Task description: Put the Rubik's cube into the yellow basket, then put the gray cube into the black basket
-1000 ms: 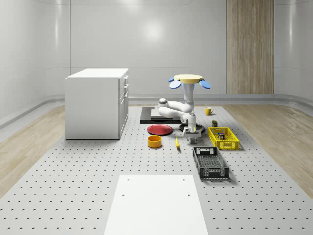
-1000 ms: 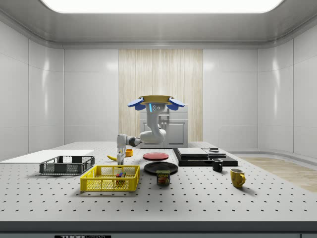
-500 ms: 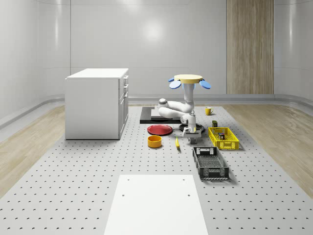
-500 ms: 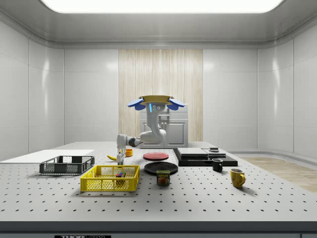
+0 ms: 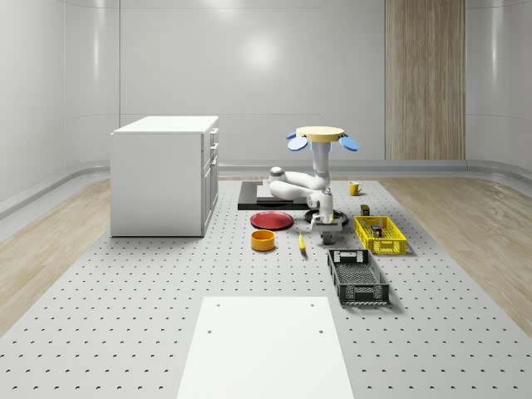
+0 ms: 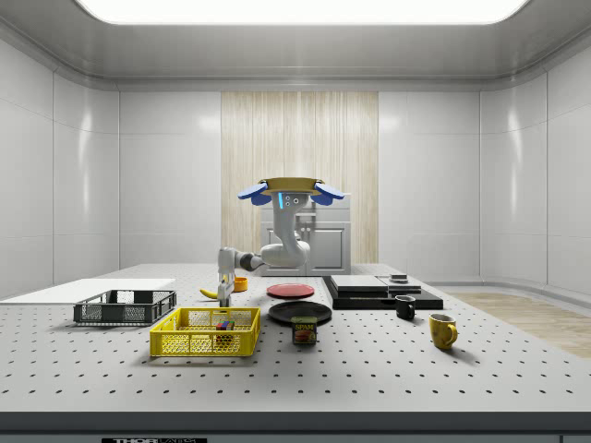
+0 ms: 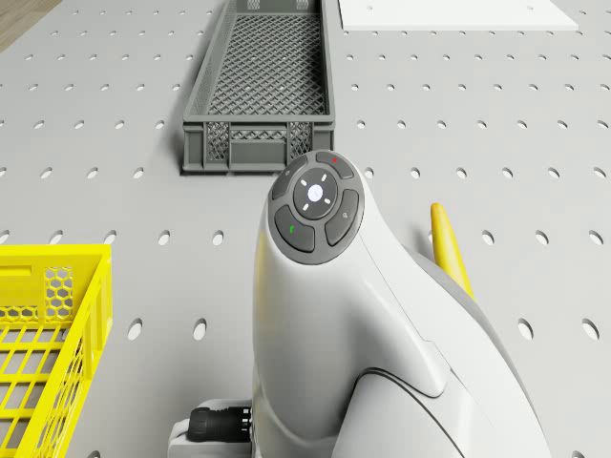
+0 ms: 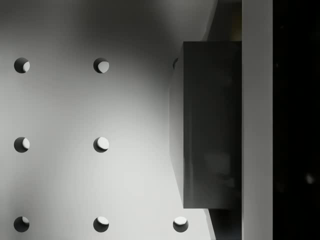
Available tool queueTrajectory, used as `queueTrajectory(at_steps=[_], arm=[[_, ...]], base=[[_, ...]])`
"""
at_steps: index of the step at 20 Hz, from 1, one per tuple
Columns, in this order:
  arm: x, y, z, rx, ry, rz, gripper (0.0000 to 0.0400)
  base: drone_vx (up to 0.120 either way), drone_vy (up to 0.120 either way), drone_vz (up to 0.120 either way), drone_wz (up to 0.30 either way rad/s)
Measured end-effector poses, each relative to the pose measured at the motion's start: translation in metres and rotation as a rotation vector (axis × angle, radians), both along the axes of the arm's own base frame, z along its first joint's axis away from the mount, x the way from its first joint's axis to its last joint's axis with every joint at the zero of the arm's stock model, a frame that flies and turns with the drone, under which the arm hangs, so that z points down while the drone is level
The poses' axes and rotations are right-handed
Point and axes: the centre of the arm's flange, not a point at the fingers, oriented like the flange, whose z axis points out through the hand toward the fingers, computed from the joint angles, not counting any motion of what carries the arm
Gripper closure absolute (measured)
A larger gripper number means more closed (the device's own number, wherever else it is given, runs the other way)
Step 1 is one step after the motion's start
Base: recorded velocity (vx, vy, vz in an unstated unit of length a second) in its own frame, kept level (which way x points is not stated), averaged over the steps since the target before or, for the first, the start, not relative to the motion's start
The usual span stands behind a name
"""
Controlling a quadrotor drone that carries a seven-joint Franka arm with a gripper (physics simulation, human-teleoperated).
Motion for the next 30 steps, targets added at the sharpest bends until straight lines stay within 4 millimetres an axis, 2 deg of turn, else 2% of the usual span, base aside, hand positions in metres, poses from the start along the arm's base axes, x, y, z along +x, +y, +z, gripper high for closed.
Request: queueTrajectory(at_steps=[6, 10, 13, 16, 26, 30], arm=[[0.0, 0.0, -0.02, 0.0, 0.0, 0.0, 0.015], [0.0, 0.0, -0.026, 0.0, 0.0, 0.0, 0.015], [0.0, 0.0, -0.028, 0.0, 0.0, 0.0, 0.015], [0.0, 0.0, -0.029, 0.0, 0.0, 0.0, 0.015], [0.0, 0.0, -0.029, 0.0, 0.0, 0.0, 0.015], [0.0, 0.0, -0.029, 0.0, 0.0, 0.0, 0.015]], base=[[0.0, 0.0, 0.12, 0.0], [0.0, 0.0, 0.12, 0.0], [0.107, 0.0, 0.12, 0.0], [0.12, 0.027, 0.013, 0.0], [0.12, 0.116, 0.0, 0.0], [0.12, 0.01, 0.0, 0.0]])
